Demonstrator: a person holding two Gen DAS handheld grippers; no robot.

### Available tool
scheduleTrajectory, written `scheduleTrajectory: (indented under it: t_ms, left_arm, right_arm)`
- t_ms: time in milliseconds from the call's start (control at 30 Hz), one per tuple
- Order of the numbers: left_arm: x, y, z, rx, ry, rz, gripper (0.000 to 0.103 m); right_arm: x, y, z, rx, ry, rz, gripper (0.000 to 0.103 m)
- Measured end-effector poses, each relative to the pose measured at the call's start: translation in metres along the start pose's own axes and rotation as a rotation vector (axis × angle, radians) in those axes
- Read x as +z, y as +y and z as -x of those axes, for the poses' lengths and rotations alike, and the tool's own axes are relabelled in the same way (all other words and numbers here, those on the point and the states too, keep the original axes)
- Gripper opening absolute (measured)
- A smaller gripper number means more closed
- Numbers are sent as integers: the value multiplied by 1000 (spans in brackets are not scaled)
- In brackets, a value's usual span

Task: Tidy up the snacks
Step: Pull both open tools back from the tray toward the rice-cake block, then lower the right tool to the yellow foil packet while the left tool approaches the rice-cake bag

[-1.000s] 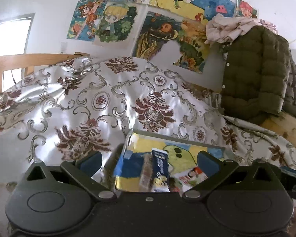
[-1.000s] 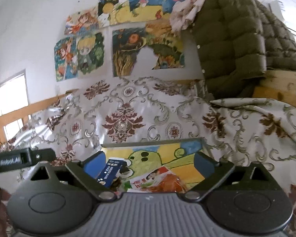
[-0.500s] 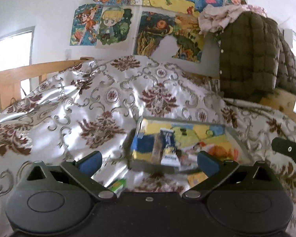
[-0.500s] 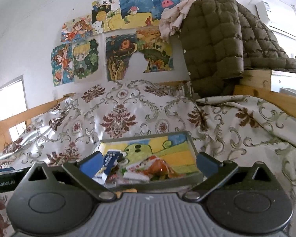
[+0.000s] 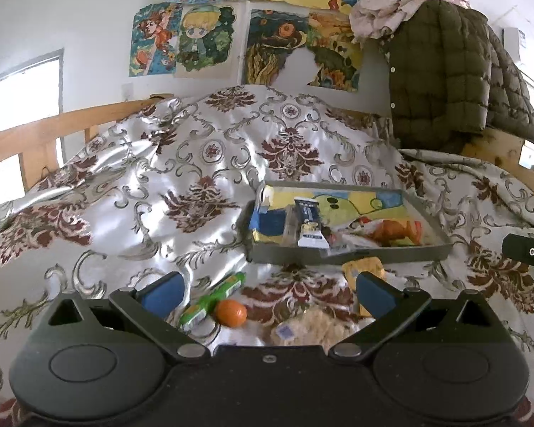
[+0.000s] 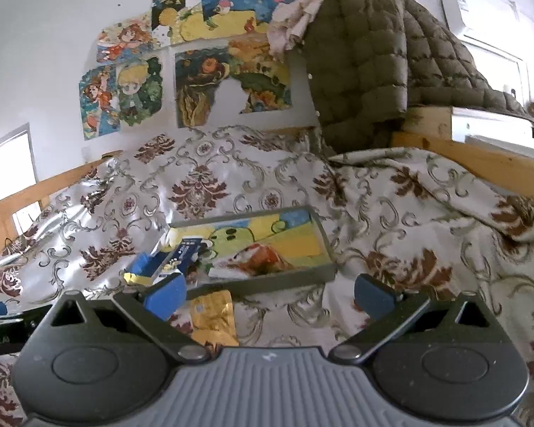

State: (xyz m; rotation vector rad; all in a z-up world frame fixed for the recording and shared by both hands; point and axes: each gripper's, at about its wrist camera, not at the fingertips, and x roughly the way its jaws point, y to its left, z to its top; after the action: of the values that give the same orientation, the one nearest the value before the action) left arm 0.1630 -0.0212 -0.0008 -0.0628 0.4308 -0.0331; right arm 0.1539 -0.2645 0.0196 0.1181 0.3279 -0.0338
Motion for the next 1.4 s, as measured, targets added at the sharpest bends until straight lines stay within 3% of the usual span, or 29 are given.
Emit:
scheduleTrajectory:
  t_ms: [667, 1400]
  left_arm:
    - [-30, -1, 26, -8, 139, 31, 102]
    - [-39, -3, 19, 22, 243, 29, 102]
  right_arm:
    - [-34, 9, 32, -48, 117, 23, 103]
    - [-48, 17, 25, -57, 237, 55, 103]
